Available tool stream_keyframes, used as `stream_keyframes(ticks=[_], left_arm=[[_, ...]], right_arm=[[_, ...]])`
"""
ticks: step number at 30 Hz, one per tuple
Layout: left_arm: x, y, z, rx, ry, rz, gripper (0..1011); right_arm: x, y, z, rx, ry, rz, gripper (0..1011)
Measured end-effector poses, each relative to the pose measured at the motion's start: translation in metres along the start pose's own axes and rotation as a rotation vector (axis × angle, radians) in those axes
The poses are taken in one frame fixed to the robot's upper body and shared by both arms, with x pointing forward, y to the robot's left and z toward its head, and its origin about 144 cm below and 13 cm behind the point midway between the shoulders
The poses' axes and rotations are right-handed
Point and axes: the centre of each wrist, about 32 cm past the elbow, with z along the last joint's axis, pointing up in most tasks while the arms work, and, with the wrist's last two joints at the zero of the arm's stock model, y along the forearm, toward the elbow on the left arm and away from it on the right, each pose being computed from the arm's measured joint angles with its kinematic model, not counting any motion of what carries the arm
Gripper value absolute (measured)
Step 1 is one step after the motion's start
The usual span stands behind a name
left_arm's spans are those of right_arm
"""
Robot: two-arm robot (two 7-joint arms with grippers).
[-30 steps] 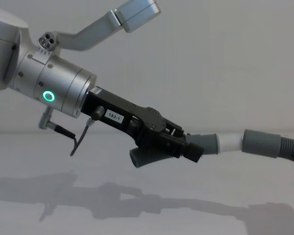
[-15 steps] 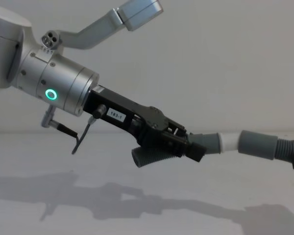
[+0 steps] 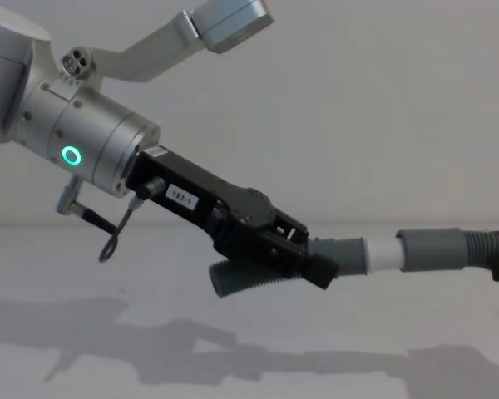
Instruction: Use both hands to pick up one end of the pipe from the table, align the ends, and insert them.
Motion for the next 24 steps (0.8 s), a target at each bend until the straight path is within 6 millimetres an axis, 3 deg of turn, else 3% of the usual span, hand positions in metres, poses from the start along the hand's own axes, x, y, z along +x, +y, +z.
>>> stream_keyframes(ticks=[24], left_arm=[[-0.001, 0.0085, -0.0003, 0.049, 0.015, -0.045, 336]], right_arm=[[0.0018, 0.0012, 0.0018, 0.008, 0.008, -0.004, 155]])
